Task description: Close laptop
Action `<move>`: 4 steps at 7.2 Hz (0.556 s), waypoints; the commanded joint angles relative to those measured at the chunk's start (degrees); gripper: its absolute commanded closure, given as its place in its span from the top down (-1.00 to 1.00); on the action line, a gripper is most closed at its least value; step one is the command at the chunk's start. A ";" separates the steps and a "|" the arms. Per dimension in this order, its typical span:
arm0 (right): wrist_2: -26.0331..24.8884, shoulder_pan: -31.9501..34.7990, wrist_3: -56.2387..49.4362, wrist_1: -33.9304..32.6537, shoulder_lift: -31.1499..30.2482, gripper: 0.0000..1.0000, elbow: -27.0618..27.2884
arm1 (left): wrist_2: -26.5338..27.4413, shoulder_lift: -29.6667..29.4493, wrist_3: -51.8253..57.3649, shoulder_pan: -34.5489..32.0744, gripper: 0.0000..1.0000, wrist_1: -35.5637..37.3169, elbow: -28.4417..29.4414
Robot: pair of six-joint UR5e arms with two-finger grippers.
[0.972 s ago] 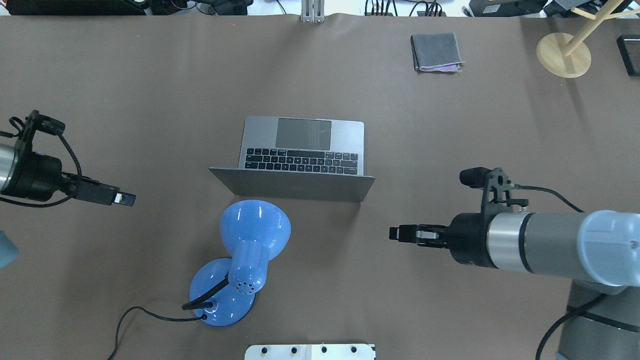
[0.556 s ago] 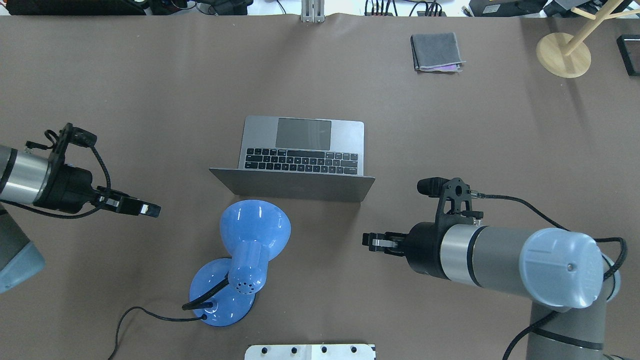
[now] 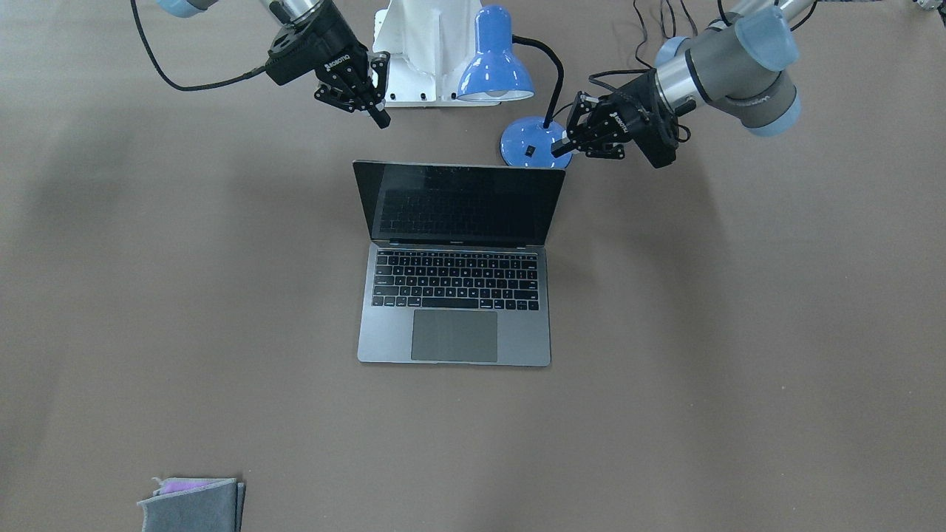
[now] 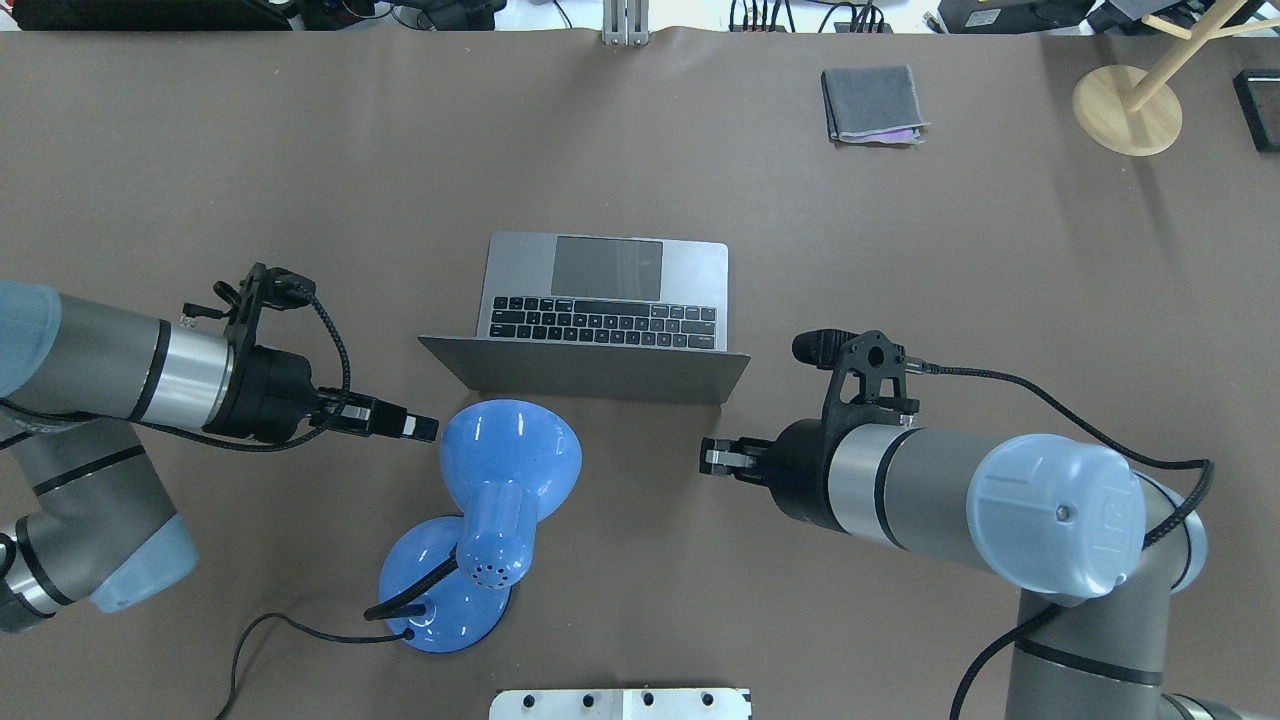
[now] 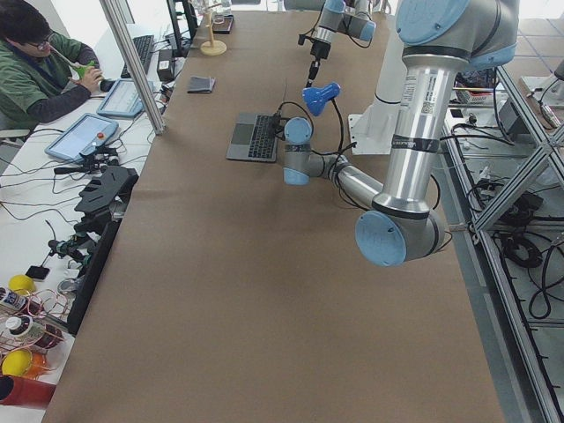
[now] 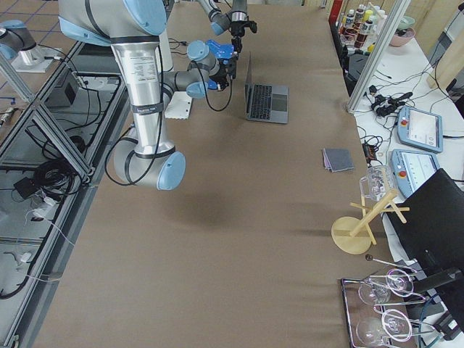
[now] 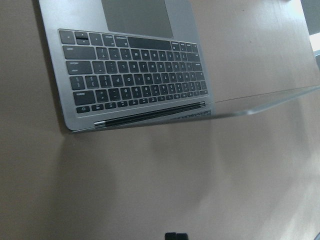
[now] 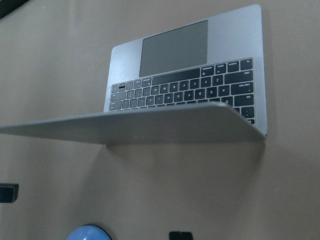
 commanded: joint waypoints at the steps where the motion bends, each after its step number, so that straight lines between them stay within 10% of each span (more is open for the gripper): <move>1: 0.13 2.26 -0.43 -0.82 0.10 -1.00 -0.44 | 0.48 -0.98 -0.96 0.02 -1.00 0.16 0.07; 4: 0.04 2.71 -0.43 -0.82 2.65 -1.00 -3.17 | 0.48 -1.07 -0.96 -2.00 -1.00 0.25 0.07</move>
